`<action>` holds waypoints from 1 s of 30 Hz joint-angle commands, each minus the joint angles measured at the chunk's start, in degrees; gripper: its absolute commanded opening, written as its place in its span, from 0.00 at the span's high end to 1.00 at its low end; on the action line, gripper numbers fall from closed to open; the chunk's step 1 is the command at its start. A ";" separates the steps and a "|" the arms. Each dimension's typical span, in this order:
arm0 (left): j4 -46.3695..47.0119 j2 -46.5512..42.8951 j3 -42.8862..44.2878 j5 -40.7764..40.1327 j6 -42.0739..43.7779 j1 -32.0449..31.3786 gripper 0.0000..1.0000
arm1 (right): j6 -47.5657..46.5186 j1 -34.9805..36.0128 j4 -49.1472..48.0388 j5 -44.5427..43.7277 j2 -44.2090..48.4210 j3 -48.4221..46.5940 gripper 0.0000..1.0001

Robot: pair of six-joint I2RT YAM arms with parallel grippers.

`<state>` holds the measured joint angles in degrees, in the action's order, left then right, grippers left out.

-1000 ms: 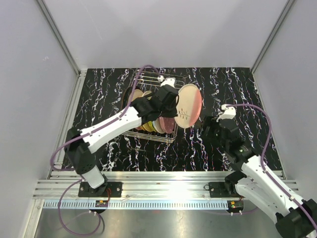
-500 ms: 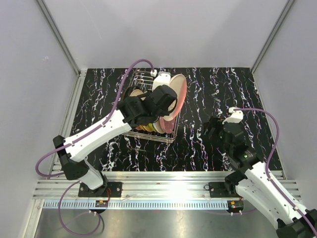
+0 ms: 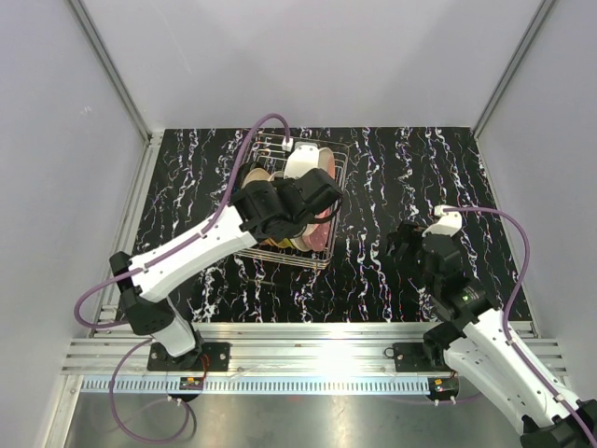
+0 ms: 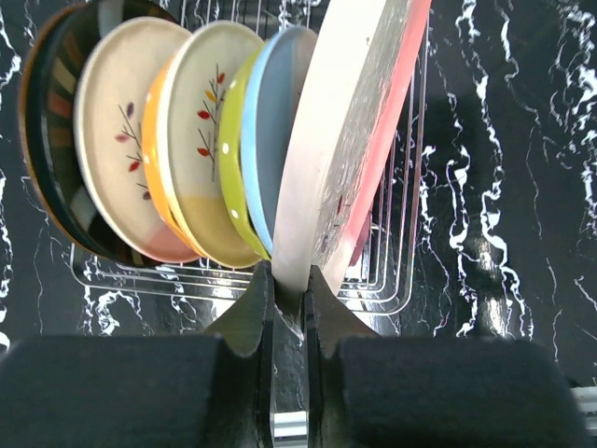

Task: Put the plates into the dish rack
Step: Insert the plate into the dish rack

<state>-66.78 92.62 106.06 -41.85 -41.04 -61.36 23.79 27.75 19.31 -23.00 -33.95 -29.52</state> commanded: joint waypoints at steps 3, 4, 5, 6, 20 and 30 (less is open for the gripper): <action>2.45 1.24 3.36 -4.56 -3.61 -0.86 1.00 | 0.38 0.38 -0.68 -2.40 0.56 0.16 0.07; 2.19 1.68 3.71 -4.47 -3.87 -0.95 1.00 | 0.38 0.29 -0.59 -2.40 0.47 0.16 0.07; 1.75 2.21 4.15 -4.13 -4.14 -0.95 1.00 | 0.38 0.29 -0.68 -2.57 0.21 0.08 0.06; 1.05 3.17 4.33 -4.03 -4.57 -0.95 1.00 | 0.47 0.29 -0.59 -2.66 0.12 0.07 0.06; -3.00 9.95 7.13 -2.36 -8.36 -0.86 1.00 | 0.73 0.29 -0.41 -2.92 0.56 0.08 0.05; -6.34 15.66 9.69 -0.96 -8.97 -0.34 1.00 | 0.73 0.38 -0.33 -2.92 0.21 -0.01 0.04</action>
<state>-73.65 108.71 112.53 -39.29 -49.10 -62.13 23.99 27.75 19.73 -23.51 -33.80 -29.52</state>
